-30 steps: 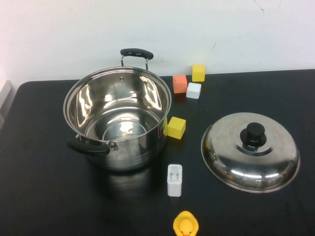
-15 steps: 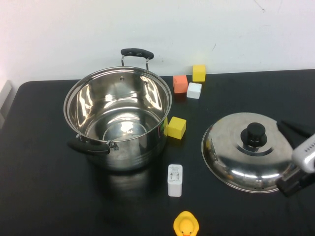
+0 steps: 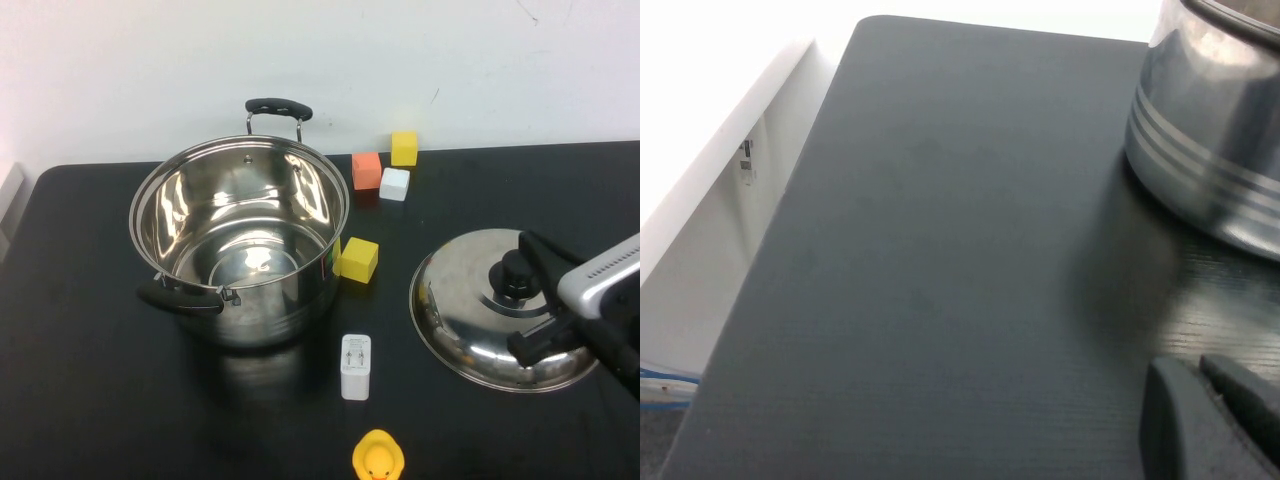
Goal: Cover the pot
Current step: Pick up the pot lid
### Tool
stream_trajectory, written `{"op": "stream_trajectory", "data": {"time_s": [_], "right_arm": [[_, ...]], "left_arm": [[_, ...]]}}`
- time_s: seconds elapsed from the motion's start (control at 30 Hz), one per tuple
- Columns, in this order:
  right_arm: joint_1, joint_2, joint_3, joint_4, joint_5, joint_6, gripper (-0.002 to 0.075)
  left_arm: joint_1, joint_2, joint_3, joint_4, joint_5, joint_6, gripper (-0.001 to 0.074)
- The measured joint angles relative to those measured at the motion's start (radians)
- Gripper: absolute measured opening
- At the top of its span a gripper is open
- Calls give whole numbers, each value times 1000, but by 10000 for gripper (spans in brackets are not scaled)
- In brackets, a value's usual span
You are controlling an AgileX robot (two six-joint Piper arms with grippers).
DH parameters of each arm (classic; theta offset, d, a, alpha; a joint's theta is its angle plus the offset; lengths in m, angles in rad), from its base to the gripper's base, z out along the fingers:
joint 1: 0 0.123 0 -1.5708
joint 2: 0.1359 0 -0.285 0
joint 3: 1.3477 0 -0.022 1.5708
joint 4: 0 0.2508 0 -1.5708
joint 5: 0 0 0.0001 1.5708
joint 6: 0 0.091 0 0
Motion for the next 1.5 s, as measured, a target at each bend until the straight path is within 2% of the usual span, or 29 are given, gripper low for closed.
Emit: {"op": "stream_trajectory", "data": {"time_s": [0.2,0.37,0.47,0.6,0.7,0.8,1.33,1.5], "right_arm": [[0,133,-7,7,-149,6,11],[-13,215,-10,17,-167,32,43],[-52,237,-10,36,-167,114,130],[-101,247,-12,61,-169,159,335],[-114,275,-34,58,-171,140,461],[-120,327,-66,42,-175,112,510],[-120,649,-289,59,-208,99,525],[-121,655,-290,68,-222,107,409]], "left_arm": [[0,0,0,0,0,0,-2],[0,0,0,0,0,0,-2],[0,0,0,0,0,0,-2],[0,0,0,0,0,0,-2],[0,0,0,0,0,0,-2],[0,0,0,0,0,0,-2],[0,0,0,0,0,0,-2],[0,0,0,0,0,0,-2]]}}
